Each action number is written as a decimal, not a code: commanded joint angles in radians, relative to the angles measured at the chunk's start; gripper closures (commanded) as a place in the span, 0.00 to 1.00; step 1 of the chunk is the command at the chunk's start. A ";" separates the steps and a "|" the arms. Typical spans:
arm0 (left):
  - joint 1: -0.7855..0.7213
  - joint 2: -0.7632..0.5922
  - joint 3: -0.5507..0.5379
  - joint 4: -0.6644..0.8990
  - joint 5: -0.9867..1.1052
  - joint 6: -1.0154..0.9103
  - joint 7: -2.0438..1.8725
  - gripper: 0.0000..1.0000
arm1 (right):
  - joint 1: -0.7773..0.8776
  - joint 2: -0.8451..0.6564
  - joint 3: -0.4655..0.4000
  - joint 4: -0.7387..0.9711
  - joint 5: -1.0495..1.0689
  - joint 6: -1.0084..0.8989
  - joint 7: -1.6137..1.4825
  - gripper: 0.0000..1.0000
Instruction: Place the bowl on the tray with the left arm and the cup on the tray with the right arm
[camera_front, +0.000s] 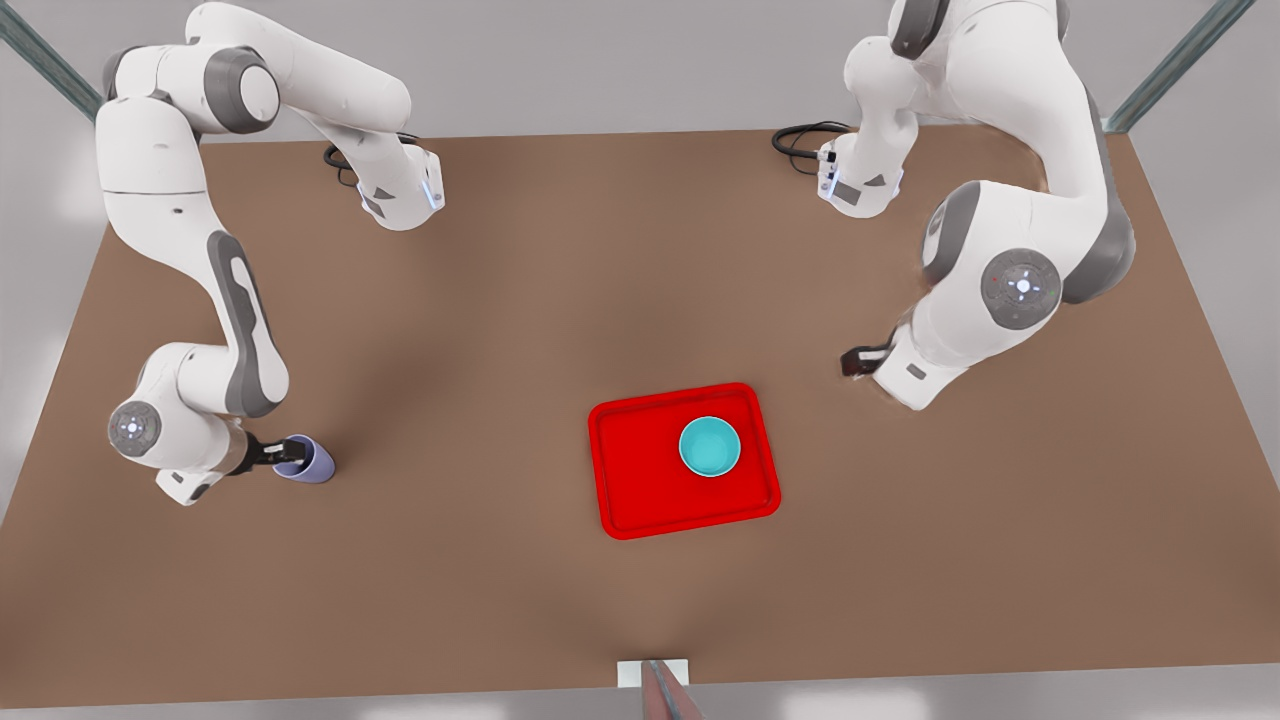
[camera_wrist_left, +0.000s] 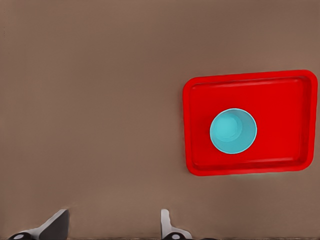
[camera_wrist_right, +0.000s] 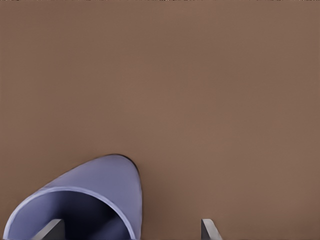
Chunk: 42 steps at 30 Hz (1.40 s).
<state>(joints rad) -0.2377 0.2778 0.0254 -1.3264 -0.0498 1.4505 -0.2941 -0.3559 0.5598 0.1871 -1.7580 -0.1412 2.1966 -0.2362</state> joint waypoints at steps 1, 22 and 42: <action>0.019 -0.021 -0.011 -0.022 0.059 0.004 0.010 0.00 | 0.000 0.000 0.000 0.000 0.000 0.000 0.000 0.00; 0.155 -0.118 0.013 -0.096 0.096 0.018 0.233 0.00 | 0.003 0.049 0.000 0.015 0.000 0.003 0.006 0.76; 0.155 -0.120 -0.002 -0.085 0.097 0.039 0.211 0.00 | 0.078 0.022 0.132 0.103 0.005 -0.109 0.015 0.78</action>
<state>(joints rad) -0.0836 0.1581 0.0244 -1.4113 0.0465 1.4970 -0.0828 -0.2389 0.5848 0.3191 -1.6398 -0.1235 2.0827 -0.2254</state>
